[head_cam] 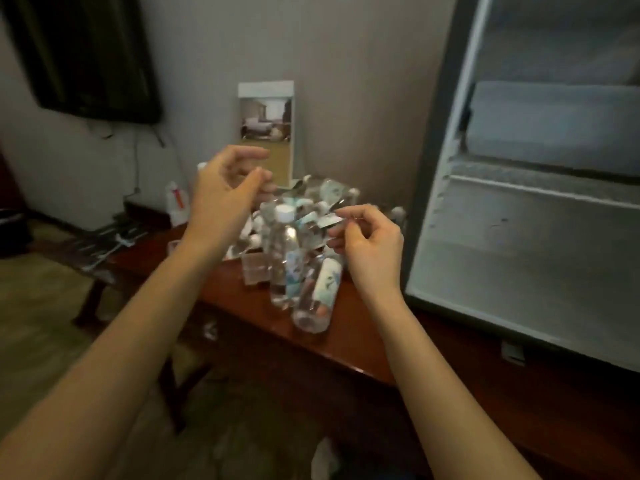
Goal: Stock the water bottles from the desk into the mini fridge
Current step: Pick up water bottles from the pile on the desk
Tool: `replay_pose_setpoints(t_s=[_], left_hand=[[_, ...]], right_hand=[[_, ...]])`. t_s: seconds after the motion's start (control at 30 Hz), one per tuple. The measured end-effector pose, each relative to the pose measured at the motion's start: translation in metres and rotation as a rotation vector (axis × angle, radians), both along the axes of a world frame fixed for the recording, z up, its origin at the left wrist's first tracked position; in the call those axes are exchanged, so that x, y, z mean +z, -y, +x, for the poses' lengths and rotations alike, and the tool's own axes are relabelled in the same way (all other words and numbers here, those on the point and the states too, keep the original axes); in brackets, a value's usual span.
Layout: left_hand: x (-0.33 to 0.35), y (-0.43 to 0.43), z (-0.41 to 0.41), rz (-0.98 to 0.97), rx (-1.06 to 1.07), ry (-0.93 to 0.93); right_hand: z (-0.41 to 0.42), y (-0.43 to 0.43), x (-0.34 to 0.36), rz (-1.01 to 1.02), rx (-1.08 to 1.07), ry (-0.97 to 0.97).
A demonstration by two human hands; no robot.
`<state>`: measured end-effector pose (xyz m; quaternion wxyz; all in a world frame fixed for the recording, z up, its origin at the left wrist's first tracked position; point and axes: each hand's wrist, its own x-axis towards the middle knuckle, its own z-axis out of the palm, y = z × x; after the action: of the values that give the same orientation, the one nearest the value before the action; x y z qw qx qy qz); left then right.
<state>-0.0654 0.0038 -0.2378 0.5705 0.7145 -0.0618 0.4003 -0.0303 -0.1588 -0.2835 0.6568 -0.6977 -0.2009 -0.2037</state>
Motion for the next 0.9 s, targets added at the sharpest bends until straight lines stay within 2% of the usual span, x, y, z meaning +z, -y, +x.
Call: replay_pose_setpoints(t_s=[0.23,0.33,0.47,0.67,0.8,0.9], left_hand=[[-0.123,-0.187,-0.093,-0.272,0.529,-0.208],[-0.210,-0.239,-0.127,-0.419,0.688,-0.407],[-0.342,-0.277,-0.182,-0.566,0.801,-0.748],[-0.504,-0.264,-0.274,-0.743,0.859,-1.217],[-0.573,-0.225,-0.314,-0.826,0.707,-1.427],[-0.606,-0.200,-0.332,-0.799,0.585,-1.543]], right_hand=[[-0.052,-0.141,-0.085,-0.274,0.444,0.020],[-0.065,-0.191,-0.142,-0.448,0.579,-0.057],[-0.076,-0.243,-0.232,-0.740,0.716,-0.287],[-0.108,-0.281,-0.361,-1.116,0.878,-0.481],[-0.131,-0.291,-0.425,-1.316,1.038,-0.573],[-0.148,-0.296,-0.457,-1.409,1.103,-0.621]])
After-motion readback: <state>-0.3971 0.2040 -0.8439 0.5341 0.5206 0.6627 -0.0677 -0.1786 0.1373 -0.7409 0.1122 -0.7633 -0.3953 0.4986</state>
